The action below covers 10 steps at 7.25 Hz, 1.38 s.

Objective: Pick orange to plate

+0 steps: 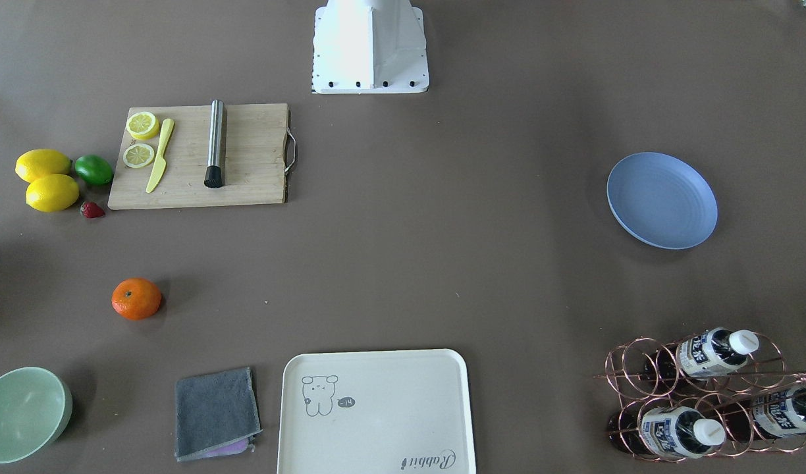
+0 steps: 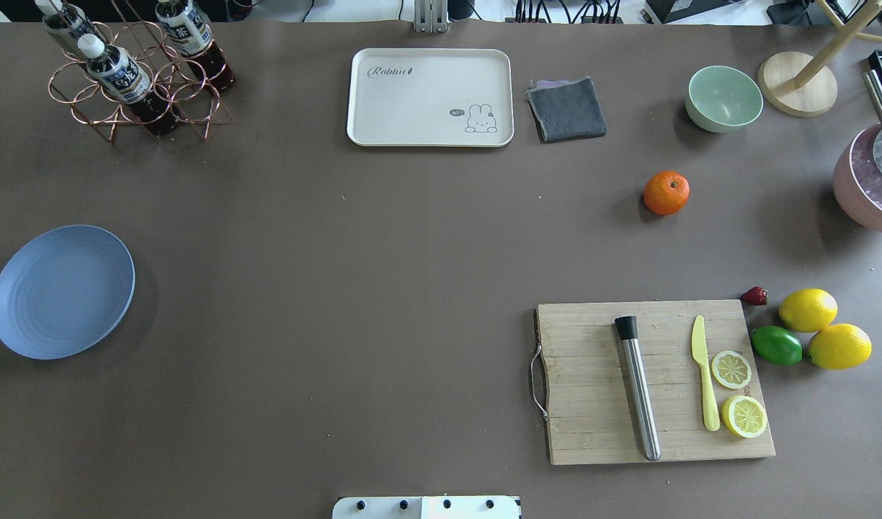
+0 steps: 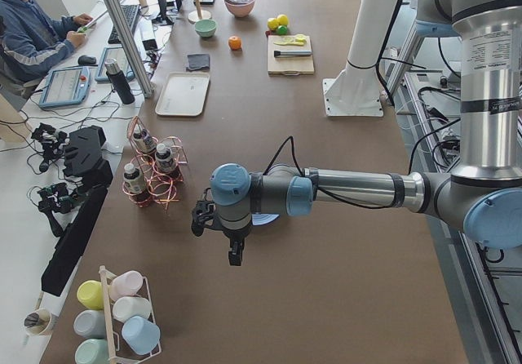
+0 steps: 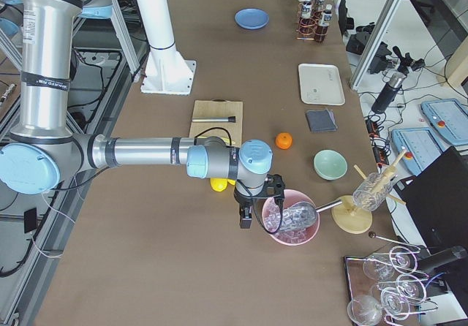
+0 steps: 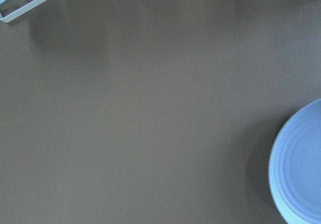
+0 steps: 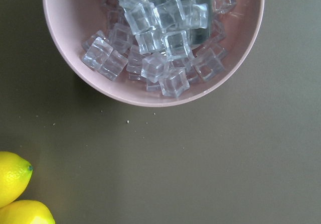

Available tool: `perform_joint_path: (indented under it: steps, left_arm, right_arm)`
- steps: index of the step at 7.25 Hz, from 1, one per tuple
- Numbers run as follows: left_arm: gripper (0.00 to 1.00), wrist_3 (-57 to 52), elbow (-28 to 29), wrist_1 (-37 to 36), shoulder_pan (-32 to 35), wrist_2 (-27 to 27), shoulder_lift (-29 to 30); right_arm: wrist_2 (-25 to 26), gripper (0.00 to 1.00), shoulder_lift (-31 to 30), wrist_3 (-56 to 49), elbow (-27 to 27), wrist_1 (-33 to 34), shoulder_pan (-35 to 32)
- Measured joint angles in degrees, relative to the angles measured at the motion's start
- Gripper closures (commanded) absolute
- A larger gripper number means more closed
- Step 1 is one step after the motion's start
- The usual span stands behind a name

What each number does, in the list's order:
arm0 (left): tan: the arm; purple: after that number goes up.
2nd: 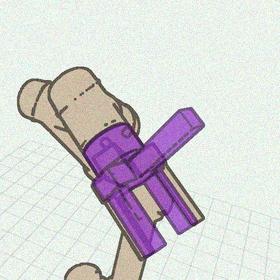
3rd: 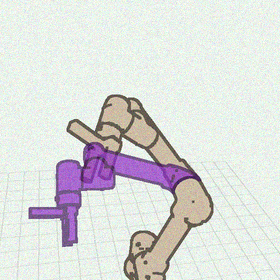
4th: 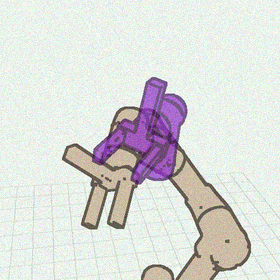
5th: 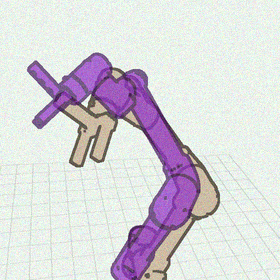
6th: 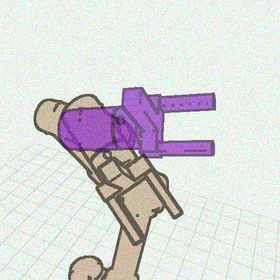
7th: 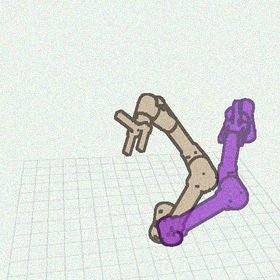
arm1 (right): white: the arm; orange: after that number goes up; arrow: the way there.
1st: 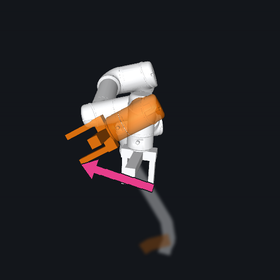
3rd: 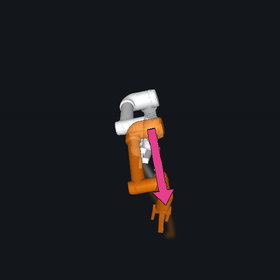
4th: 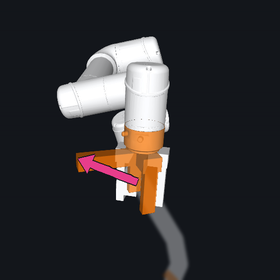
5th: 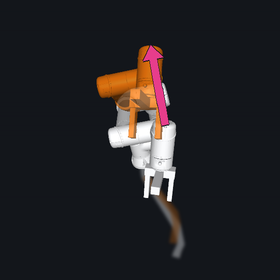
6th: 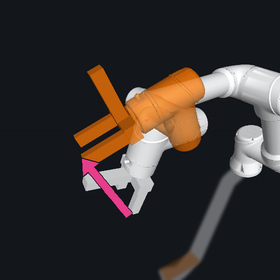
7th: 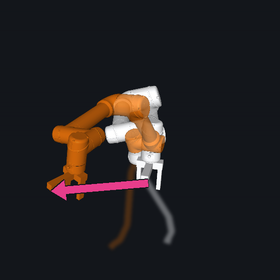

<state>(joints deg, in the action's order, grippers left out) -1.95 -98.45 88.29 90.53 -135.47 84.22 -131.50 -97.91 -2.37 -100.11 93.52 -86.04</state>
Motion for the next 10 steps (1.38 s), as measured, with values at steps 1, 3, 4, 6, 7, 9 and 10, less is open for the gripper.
perform_joint_path:
  steps: [1,3,4,6,7,9,10]
  left_arm:
    - [0.02,-0.2,-0.1,0.1,0.0,0.0,-0.3]
    - [0.02,-0.6,-0.8,0.4,-0.1,-0.1,-1.2]
    - [0.02,-0.7,-0.9,0.5,-0.1,-0.1,-1.2]
    - [0.02,-0.8,-1.0,0.5,-0.1,-0.1,-1.2]
    - [0.02,-0.7,-1.0,0.5,-0.1,-0.1,-1.1]
    - [0.02,-0.7,-1.0,0.6,-0.1,-0.1,-0.9]
    - [0.02,-0.7,-1.1,0.6,0.0,-0.1,-0.7]
  right_arm:
    - [0.0,0.00,0.0,0.0,0.0,0.0,0.0]
    - [0.0,0.00,0.0,0.0,-0.1,0.0,0.0]
    - [0.0,0.00,0.0,0.0,-0.1,0.0,0.0]
    - [-0.1,0.00,0.0,0.0,-0.1,0.0,0.0]
    - [-0.1,0.00,0.1,0.0,-0.1,0.0,0.0]
    - [-0.1,0.00,0.1,0.0,-0.1,0.0,0.0]
    - [-0.1,0.00,0.1,0.0,-0.1,0.0,0.0]
